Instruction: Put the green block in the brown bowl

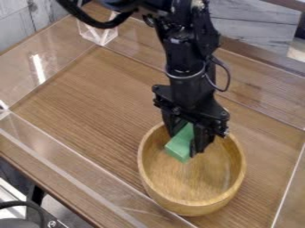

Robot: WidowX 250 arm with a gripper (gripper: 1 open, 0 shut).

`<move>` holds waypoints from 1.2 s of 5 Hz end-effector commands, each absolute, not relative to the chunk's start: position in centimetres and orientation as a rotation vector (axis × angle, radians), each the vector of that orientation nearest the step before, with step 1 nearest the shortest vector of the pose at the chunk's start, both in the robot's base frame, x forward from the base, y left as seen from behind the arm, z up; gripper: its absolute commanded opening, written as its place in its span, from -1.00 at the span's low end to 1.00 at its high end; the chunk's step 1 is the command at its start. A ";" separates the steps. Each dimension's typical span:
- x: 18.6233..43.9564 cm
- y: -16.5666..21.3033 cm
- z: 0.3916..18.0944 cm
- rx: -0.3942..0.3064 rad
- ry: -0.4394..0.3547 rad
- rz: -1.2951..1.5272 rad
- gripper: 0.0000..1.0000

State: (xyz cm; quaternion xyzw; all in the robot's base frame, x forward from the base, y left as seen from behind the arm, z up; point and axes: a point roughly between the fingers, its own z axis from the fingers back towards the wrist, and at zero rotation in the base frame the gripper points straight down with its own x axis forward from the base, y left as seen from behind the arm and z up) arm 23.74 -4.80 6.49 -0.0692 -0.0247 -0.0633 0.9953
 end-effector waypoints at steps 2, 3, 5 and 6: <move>24.2 -4.4 7.1 -0.152 -0.069 -0.110 -1.00; 24.2 -4.3 7.0 -0.157 -0.066 -0.106 -1.00; 24.1 -4.1 7.1 -0.169 -0.057 -0.099 -1.00; 24.1 -4.0 7.1 -0.174 -0.052 -0.096 -1.00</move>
